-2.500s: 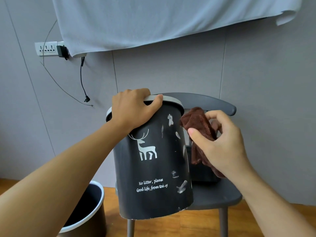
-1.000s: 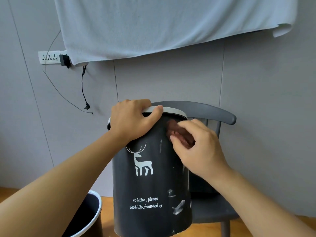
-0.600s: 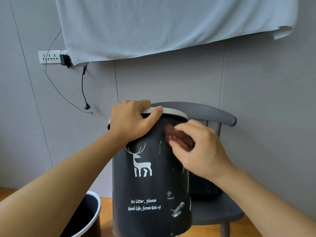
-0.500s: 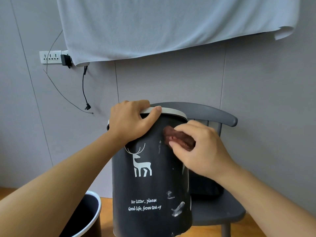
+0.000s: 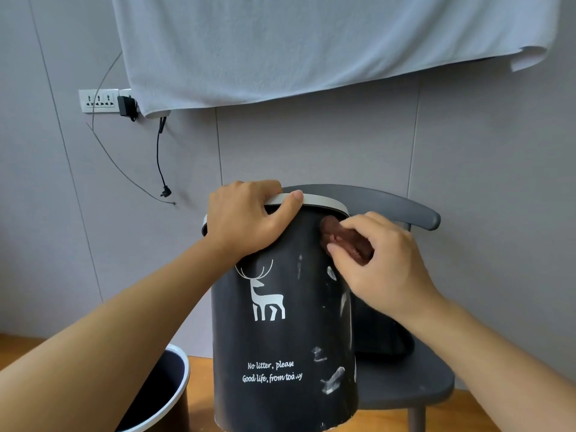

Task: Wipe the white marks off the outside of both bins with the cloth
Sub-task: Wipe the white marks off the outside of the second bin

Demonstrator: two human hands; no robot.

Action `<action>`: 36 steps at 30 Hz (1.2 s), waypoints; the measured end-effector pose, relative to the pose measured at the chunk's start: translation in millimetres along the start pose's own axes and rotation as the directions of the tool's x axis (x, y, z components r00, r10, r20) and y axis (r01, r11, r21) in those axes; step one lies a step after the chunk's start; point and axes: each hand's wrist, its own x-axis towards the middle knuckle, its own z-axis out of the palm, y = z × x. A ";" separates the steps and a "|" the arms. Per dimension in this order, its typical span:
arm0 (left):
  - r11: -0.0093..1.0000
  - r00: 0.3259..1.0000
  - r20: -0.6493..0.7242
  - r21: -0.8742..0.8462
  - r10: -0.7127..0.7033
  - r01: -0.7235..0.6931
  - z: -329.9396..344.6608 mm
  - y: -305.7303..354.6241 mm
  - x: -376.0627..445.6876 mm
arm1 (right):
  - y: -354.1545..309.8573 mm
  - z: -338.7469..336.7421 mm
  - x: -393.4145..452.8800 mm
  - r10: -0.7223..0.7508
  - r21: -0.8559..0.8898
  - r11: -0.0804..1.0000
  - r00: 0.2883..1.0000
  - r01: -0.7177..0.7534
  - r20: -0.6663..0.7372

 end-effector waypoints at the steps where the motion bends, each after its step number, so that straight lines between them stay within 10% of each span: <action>1: 1.000 1.000 -0.001 0.001 0.000 0.000 0.5 -0.9 -0.2 | -3.7 0.7 -4.9 -0.051 0.014 0.999 0.997 0.050 0.052; 8: 0.999 0.999 -0.011 0.003 0.040 -0.040 -0.6 -0.7 -0.6 | -9.8 2.0 14.1 0.014 -0.009 1.000 0.999 -0.014 -0.049; 12: 0.999 0.999 0.002 0.029 0.045 -0.045 -0.2 1.7 -0.7 | -24.4 2.3 -4.2 -0.210 0.082 0.977 0.961 0.198 0.179; 18: 0.997 0.998 0.034 0.048 0.050 -0.052 2.5 6.5 2.8 | -27.3 0.2 10.4 -0.119 0.009 0.993 0.988 0.119 0.103; 22: 0.998 0.999 0.031 0.052 0.045 -0.046 2.1 4.1 3.8 | -29.1 -3.3 -7.1 -0.227 0.081 0.974 0.903 0.212 0.364; 27: 0.997 0.998 0.033 0.057 0.047 -0.049 2.0 7.0 4.0 | -26.2 -0.3 8.5 -0.093 0.006 0.996 0.993 0.093 0.077; 32: 0.997 0.999 0.047 0.081 0.001 -0.004 -1.2 3.4 3.0 | -30.8 -4.8 -12.5 -0.206 0.083 0.979 0.906 0.188 0.371; 36: 0.997 0.999 0.044 0.080 -0.001 -0.003 -2.1 3.7 3.5 | -39.5 -0.2 1.5 -0.176 0.067 0.984 0.944 0.164 0.281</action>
